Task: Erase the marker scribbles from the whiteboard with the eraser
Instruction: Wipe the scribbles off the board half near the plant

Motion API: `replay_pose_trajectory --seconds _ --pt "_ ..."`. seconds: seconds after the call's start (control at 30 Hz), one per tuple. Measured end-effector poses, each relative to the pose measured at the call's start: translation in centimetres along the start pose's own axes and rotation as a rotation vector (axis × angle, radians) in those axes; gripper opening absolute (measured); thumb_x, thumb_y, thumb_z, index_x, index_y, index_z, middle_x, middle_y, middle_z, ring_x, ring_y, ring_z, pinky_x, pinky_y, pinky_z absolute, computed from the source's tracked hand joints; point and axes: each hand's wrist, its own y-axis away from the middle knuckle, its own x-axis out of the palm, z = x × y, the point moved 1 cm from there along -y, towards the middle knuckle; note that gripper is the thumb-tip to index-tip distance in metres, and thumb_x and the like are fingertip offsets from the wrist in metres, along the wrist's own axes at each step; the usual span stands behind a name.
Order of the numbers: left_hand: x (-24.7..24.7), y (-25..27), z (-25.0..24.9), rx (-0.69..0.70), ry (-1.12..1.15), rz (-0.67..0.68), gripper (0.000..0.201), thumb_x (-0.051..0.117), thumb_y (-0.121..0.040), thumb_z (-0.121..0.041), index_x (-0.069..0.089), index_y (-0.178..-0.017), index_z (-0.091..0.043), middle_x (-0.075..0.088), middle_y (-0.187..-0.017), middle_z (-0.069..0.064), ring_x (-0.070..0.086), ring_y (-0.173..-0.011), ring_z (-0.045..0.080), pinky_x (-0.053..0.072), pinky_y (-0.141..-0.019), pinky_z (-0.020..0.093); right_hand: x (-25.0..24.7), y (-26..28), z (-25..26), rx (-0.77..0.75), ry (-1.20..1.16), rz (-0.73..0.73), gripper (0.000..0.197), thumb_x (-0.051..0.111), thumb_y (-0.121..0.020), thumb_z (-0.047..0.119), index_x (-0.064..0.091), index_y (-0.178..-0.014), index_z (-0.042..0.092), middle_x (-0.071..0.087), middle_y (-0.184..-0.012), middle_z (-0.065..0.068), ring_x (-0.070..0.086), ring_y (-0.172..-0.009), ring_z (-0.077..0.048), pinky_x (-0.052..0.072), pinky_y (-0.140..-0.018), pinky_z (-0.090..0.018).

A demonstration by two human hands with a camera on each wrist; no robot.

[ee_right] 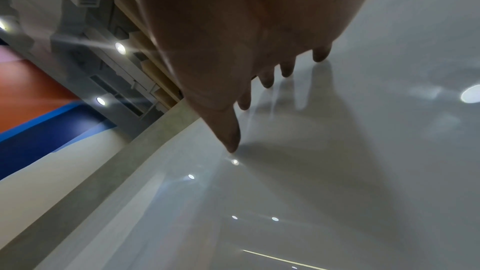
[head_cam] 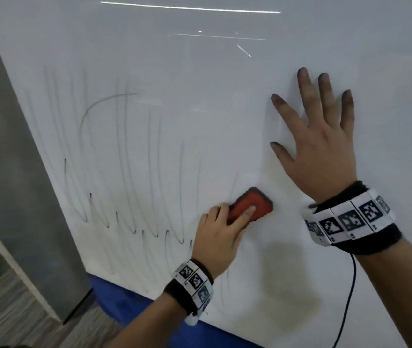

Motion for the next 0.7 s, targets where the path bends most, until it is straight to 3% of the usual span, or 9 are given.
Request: replay_pose_trajectory --seconds 0.1,0.17,0.27,0.33,0.4,0.47,0.57,0.7 --pt "-1.7 -1.5 2.8 0.031 -0.049 -0.055 0.052 0.06 -0.097 -0.035 0.046 -0.147 -0.035 0.059 -0.116 0.011 0.056 -0.094 0.031 0.044 -0.074 0.038 0.2 0.2 -0.2 -0.003 0.0 -0.006 0.075 0.066 -0.092 0.037 0.03 -0.158 0.026 0.005 -0.17 -0.011 0.006 -0.156 -0.037 0.008 -0.124 -0.062" --pt "-4.5 -4.0 5.3 -0.061 -0.023 -0.149 0.055 0.061 -0.096 -0.037 0.046 -0.149 -0.03 0.057 -0.114 0.011 0.055 -0.091 0.03 0.044 -0.072 0.038 0.3 0.2 -0.1 0.003 -0.012 -0.008 0.074 0.066 -0.092 0.036 0.031 -0.157 0.025 0.006 -0.17 -0.012 0.007 -0.156 -0.038 0.007 -0.123 -0.062" --pt "-9.4 -8.1 10.1 -0.289 0.026 -0.271 0.064 0.057 -0.097 -0.043 0.034 -0.155 -0.027 0.055 -0.107 0.012 0.054 -0.085 0.03 0.048 -0.071 0.041 0.5 0.2 0.5 0.042 -0.032 -0.016 0.073 0.066 -0.093 0.035 0.033 -0.156 0.024 0.006 -0.17 -0.012 0.007 -0.156 -0.039 0.007 -0.123 -0.063" --pt "-12.6 -10.4 13.7 -0.474 0.053 -0.337 0.069 0.053 -0.097 -0.046 0.024 -0.158 -0.032 0.054 -0.11 0.015 0.057 -0.089 0.035 0.052 -0.077 0.044 0.5 0.2 1.1 0.071 -0.048 -0.021 0.072 0.066 -0.092 0.033 0.034 -0.156 0.023 0.006 -0.17 -0.012 0.007 -0.156 -0.039 0.007 -0.123 -0.063" --pt "-14.8 -11.8 16.9 -0.681 0.113 -0.373 0.071 0.052 -0.098 -0.045 0.018 -0.16 -0.035 0.052 -0.118 0.016 0.059 -0.099 0.036 0.05 -0.087 0.039 0.5 0.1 1.8 0.1 -0.053 -0.019 0.071 0.066 -0.092 0.031 0.035 -0.155 0.023 0.006 -0.17 -0.013 0.007 -0.156 -0.04 0.008 -0.123 -0.064" --pt "-15.9 -12.5 18.3 -0.787 0.138 -0.388 0.072 0.051 -0.1 -0.045 0.014 -0.161 -0.035 0.05 -0.121 0.016 0.059 -0.101 0.036 0.044 -0.087 0.034 0.4 0.2 2.5 0.133 -0.045 -0.021 0.07 0.067 -0.092 0.03 0.036 -0.154 0.021 0.007 -0.17 -0.013 0.008 -0.155 -0.041 0.009 -0.122 -0.064" --pt "-14.5 -11.5 15.7 -0.617 0.122 -0.412 0.072 0.052 -0.099 -0.043 0.017 -0.161 -0.031 0.05 -0.109 0.014 0.055 -0.087 0.032 0.051 -0.078 0.037 0.2 -0.3 4.1 0.195 -0.077 -0.048 0.069 0.069 -0.089 0.03 0.042 -0.151 0.02 0.009 -0.169 -0.016 0.009 -0.154 -0.042 0.009 -0.122 -0.063" --pt "-11.3 -7.8 9.9 -0.254 0.009 -0.213 0.066 0.05 -0.1 -0.042 0.024 -0.159 -0.028 0.048 -0.103 0.009 0.047 -0.081 0.024 0.051 -0.069 0.042 0.6 -2.7 7.8 0.112 -0.12 -0.086 0.067 0.07 -0.089 0.029 0.046 -0.151 0.024 0.013 -0.169 -0.011 0.008 -0.155 -0.04 0.01 -0.122 -0.062"
